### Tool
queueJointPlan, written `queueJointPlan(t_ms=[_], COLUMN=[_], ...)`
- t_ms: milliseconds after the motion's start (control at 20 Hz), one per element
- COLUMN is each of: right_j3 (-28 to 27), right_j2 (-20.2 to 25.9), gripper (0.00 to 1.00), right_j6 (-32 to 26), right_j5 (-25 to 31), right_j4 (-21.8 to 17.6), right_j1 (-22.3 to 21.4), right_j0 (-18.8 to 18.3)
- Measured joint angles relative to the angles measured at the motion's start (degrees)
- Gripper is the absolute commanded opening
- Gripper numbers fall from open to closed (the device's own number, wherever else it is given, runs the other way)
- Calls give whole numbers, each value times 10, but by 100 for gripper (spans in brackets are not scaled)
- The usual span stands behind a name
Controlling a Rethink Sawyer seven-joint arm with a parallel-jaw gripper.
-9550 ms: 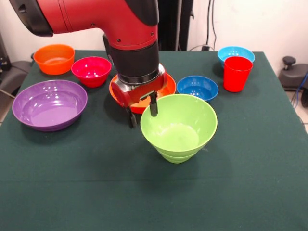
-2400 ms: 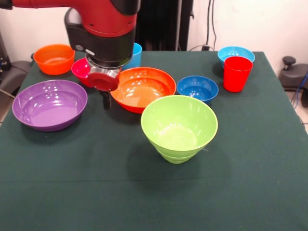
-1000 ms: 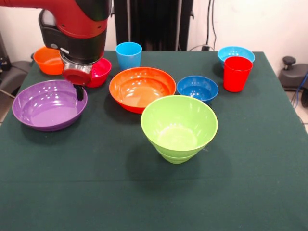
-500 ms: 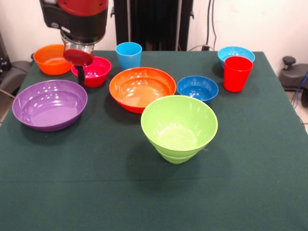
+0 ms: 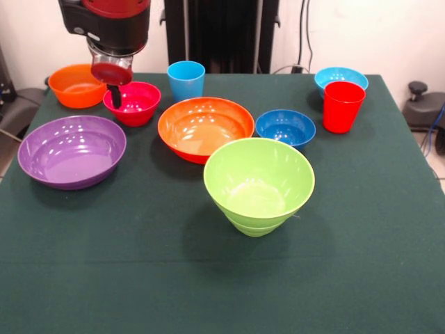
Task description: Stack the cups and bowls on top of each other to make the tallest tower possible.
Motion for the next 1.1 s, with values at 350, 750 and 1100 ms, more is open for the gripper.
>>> queueJointPlan(t_ms=[350, 750, 1100], right_j3=[5, 13, 29], right_j2=[-4, 5, 2], gripper=[100, 100, 100], right_j6=[0, 0, 3], right_j5=[-34, -134, -239], right_j4=[21, 118, 194], right_j1=[17, 36, 36], right_j0=[-1, -22, -53])
